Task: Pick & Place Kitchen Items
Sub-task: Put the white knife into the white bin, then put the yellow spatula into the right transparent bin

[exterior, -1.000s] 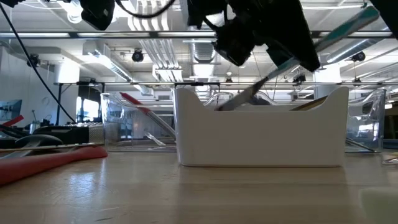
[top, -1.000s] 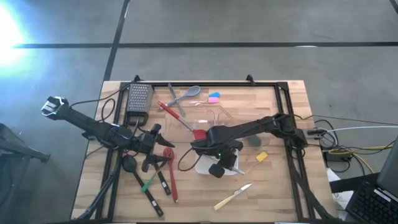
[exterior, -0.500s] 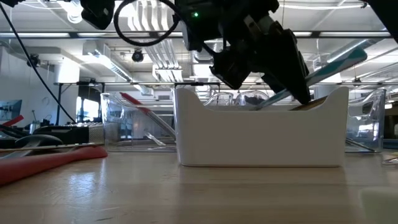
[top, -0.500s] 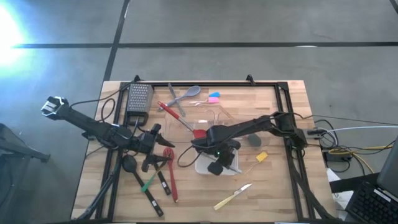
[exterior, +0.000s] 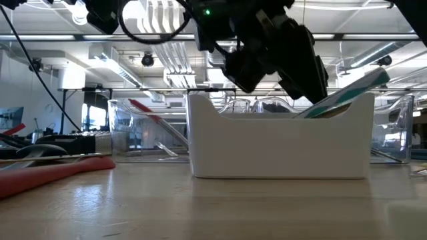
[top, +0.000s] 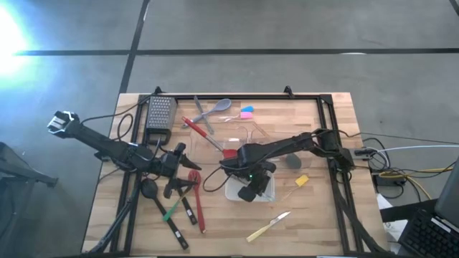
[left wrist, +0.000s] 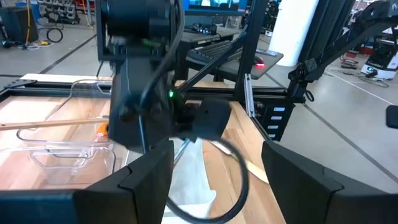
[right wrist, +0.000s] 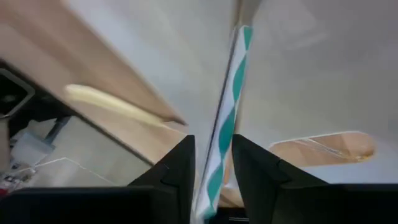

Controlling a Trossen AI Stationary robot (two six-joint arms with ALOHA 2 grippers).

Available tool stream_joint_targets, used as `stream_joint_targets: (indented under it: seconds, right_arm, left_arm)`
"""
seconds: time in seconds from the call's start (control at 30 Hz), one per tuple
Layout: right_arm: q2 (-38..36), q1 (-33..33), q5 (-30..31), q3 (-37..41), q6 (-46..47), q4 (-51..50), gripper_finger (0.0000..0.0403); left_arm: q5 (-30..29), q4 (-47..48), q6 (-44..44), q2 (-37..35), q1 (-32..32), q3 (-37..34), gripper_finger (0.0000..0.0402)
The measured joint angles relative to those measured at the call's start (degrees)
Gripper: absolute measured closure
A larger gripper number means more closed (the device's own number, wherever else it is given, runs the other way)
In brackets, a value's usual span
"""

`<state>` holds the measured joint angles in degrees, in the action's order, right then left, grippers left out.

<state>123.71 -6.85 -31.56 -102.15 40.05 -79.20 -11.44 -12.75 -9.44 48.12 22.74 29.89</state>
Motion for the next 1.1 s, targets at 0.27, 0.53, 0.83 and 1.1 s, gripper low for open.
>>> stream_joint_targets:
  seconds: [0.27,0.53,0.83,1.1]
  right_arm:
    - [-2.28,-0.91,1.17,-8.68,-0.09,-3.6,0.0296]
    - [-6.97,-4.74,15.79,-15.69,0.44,-7.99,0.0319]
    - [-17.39,-12.18,32.32,-11.89,13.82,-8.87,0.0335]
    - [-24.38,-20.51,41.28,-2.99,24.3,-8.54,0.0339]
  left_arm:
    - [0.0,-0.13,0.0,0.0,0.02,-0.11,0.0151]
    - [0.0,0.13,-0.24,0.05,0.02,-0.23,0.0151]
    - [0.0,0.27,-1.74,0.07,0.02,-0.83,0.0151]
    - [-0.01,0.21,-2.56,0.07,0.02,-1.1,0.0151]
